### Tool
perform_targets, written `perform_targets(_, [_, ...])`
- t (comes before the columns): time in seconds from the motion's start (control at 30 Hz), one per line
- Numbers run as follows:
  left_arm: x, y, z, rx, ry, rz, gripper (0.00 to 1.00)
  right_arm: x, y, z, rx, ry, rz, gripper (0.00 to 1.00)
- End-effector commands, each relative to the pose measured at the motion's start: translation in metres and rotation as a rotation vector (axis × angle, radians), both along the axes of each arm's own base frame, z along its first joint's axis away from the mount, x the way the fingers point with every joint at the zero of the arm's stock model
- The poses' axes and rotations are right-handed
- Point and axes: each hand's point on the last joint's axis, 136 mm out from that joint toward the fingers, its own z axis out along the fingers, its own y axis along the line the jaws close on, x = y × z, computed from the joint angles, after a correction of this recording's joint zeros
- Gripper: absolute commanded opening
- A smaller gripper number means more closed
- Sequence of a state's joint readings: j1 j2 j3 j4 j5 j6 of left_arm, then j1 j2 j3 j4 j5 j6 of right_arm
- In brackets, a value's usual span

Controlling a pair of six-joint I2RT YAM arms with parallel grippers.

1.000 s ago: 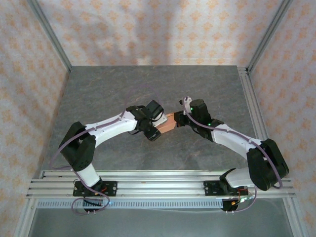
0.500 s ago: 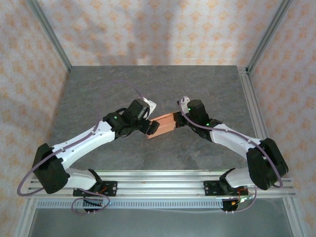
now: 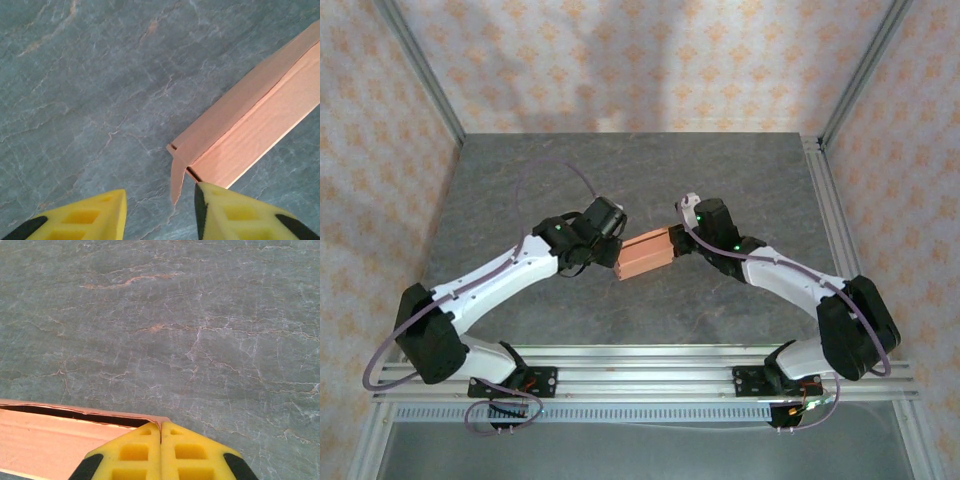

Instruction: Fold the paper box

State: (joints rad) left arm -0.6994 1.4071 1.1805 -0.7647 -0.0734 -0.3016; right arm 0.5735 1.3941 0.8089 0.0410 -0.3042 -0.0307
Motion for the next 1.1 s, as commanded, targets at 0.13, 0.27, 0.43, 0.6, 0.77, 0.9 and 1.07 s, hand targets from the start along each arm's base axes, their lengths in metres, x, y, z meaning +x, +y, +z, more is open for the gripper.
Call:
perform_targets(0.13, [0.001,0.005,-0.003,0.030,0.043,0.052,0.32,0.003,0.000,-0.001,-0.036,0.004,-0.005,0.00])
perform_targets(0.27, [0.004,0.003,-0.008,0.037,0.056,0.071,0.24,0.003,0.001,-0.001,-0.035,0.007,-0.003,0.00])
perform_targets(0.43, [0.004,0.005,-0.014,0.053,0.079,0.094,0.18,0.003,0.000,0.001,-0.034,0.003,-0.006,0.00])
perform_targets(0.6, [0.005,-0.003,-0.018,0.021,0.100,0.099,0.16,0.003,0.001,0.000,-0.037,0.006,-0.001,0.00])
perform_targets(0.77, [0.006,-0.005,-0.014,-0.004,0.094,0.119,0.17,0.003,0.001,-0.001,-0.035,0.010,-0.002,0.00])
perform_targets(0.9, [0.008,-0.006,-0.016,-0.012,0.099,0.135,0.11,0.002,0.001,0.000,-0.032,0.008,-0.002,0.00])
perform_targets(1.07, [0.009,-0.006,-0.015,-0.032,0.115,0.193,0.00,0.002,0.000,0.002,-0.031,0.005,-0.002,0.00])
